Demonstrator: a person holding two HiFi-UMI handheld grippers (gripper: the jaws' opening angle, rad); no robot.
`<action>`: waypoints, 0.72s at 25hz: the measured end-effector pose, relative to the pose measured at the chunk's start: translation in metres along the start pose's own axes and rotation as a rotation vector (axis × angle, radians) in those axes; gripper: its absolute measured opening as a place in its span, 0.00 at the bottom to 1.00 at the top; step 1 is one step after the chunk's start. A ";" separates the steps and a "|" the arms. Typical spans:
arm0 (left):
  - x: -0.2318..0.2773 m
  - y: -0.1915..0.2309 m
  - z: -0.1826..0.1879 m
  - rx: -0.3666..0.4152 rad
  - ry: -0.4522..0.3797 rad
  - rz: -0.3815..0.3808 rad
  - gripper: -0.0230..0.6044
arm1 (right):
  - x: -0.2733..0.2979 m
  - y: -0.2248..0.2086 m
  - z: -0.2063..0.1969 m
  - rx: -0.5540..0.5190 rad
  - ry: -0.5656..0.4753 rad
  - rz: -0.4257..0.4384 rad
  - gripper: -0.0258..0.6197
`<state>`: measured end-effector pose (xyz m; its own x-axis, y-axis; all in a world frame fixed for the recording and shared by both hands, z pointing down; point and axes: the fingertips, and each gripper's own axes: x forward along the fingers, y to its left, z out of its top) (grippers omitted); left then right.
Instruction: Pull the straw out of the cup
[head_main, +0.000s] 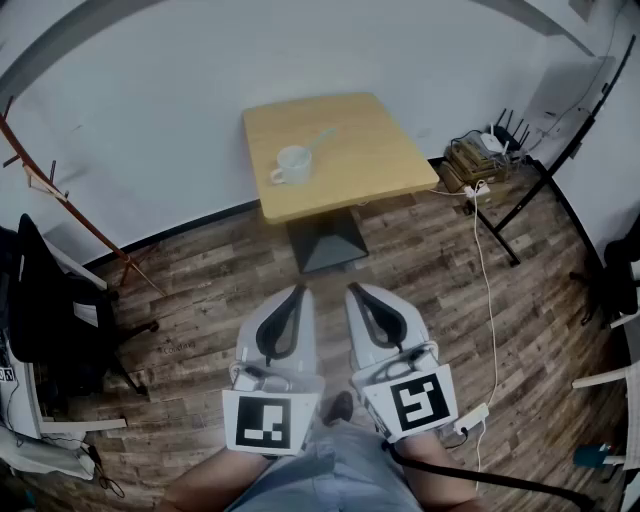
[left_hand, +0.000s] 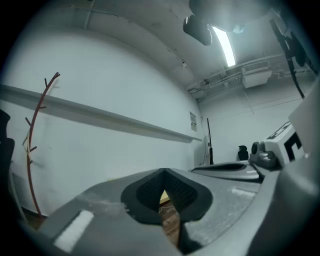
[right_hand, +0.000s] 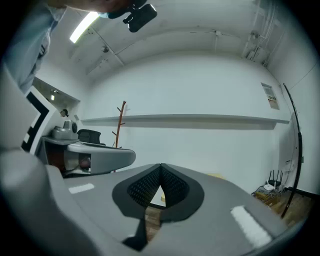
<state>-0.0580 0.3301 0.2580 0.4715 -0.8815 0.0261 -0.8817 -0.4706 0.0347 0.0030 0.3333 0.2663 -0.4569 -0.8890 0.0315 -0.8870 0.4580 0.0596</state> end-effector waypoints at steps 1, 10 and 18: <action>0.001 -0.002 0.000 0.001 -0.002 0.000 0.07 | 0.000 -0.001 0.001 0.001 0.003 0.005 0.05; 0.014 -0.021 -0.001 0.010 -0.004 0.005 0.07 | -0.008 -0.018 0.000 0.009 -0.010 0.026 0.05; 0.024 -0.045 -0.003 0.036 0.002 0.030 0.07 | -0.017 -0.039 -0.006 0.045 -0.026 0.074 0.05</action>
<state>-0.0072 0.3300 0.2599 0.4452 -0.8950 0.0281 -0.8953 -0.4455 -0.0019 0.0458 0.3304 0.2691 -0.5222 -0.8528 0.0080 -0.8527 0.5222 0.0134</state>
